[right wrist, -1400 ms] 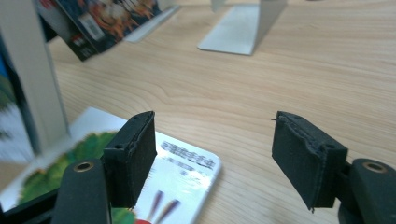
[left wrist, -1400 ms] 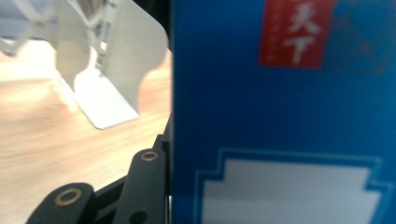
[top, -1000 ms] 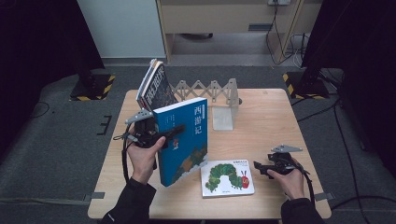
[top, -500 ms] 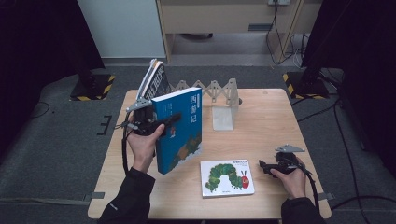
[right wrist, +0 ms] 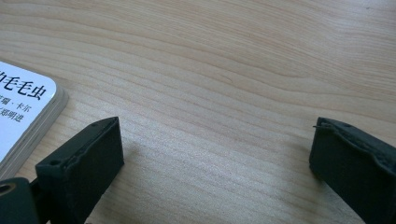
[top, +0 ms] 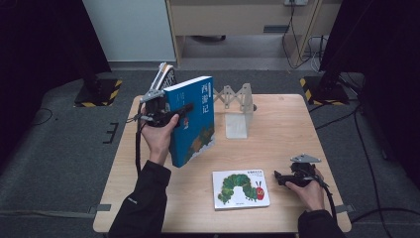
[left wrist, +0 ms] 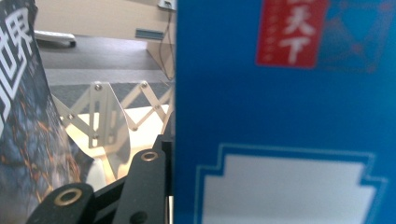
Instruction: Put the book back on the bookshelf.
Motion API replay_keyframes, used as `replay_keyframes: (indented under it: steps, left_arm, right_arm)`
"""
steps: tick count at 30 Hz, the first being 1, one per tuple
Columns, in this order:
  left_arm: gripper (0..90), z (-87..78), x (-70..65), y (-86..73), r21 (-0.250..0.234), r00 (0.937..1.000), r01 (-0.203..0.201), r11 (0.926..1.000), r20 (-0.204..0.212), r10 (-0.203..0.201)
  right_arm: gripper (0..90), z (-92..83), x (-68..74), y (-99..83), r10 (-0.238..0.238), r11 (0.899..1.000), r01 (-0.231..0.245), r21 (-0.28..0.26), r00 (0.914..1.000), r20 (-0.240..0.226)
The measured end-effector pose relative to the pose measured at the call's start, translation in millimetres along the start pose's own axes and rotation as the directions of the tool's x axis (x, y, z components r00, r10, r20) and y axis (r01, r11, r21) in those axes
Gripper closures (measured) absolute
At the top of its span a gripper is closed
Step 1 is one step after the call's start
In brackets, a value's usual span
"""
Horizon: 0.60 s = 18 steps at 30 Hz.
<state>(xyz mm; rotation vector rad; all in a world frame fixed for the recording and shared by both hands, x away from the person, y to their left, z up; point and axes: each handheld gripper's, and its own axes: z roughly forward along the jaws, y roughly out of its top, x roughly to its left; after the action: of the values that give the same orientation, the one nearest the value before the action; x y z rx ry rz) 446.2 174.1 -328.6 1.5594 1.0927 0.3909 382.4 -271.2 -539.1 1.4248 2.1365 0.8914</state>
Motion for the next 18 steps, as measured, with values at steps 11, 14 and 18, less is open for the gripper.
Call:
replay_keyframes:
  steps: [11, 14, 18]
  left_arm:
    - [60.2, 35.7, 7.3, 5.5, -0.03, 0.994, -0.039, 0.9988, -0.103, 0.035]
    - [60.1, 46.5, 10.7, 3.7, -0.031, 0.9929, -0.031, 0.999, -0.116, 0.027]
    - [60.2, 61.7, 12.8, 3.3, -0.029, 0.9908, -0.026, 0.9992, -0.134, 0.022]
  right_arm:
    - [3.0, 0.1, -0.2, 0.1, -0.003, 1.0, 0.003, -0.001, 1.0, 0.001]
    - [3.0, 0.1, -0.2, 0.0, -0.003, 1.0, 0.003, -0.001, 1.0, 0.001]
    - [3.0, 0.1, -0.2, 0.0, -0.003, 1.0, 0.003, -0.001, 1.0, 0.001]
